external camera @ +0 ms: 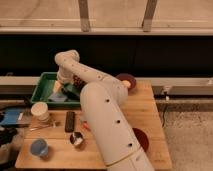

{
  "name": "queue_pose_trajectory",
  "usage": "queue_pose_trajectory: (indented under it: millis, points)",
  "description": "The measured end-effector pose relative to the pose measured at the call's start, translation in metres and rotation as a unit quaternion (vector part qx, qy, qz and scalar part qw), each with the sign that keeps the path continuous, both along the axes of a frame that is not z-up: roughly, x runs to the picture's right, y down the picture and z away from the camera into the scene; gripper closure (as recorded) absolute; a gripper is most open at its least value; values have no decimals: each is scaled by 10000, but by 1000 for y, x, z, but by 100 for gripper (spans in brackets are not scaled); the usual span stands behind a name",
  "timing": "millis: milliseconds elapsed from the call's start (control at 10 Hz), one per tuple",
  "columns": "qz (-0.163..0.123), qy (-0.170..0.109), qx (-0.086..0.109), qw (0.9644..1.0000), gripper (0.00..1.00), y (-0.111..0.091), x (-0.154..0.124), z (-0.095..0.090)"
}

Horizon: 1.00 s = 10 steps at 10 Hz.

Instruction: Place brush in plastic cup

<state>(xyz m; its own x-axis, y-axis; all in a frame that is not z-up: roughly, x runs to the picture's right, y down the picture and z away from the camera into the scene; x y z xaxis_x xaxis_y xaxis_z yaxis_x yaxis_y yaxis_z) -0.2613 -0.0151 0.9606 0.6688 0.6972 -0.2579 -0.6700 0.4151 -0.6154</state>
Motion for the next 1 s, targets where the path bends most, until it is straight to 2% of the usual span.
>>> queue_pose_trajectory:
  millis: [600, 700, 900, 1000]
  points:
    - [-44, -117, -224, 9997, 20, 18, -15, 10]
    - [-65, -115, -274, 9995, 23, 22, -17, 13]
    - [-124, -114, -309, 9994, 39, 27, -19, 16]
    - [-160, -104, -325, 9993, 51, 29, -20, 18]
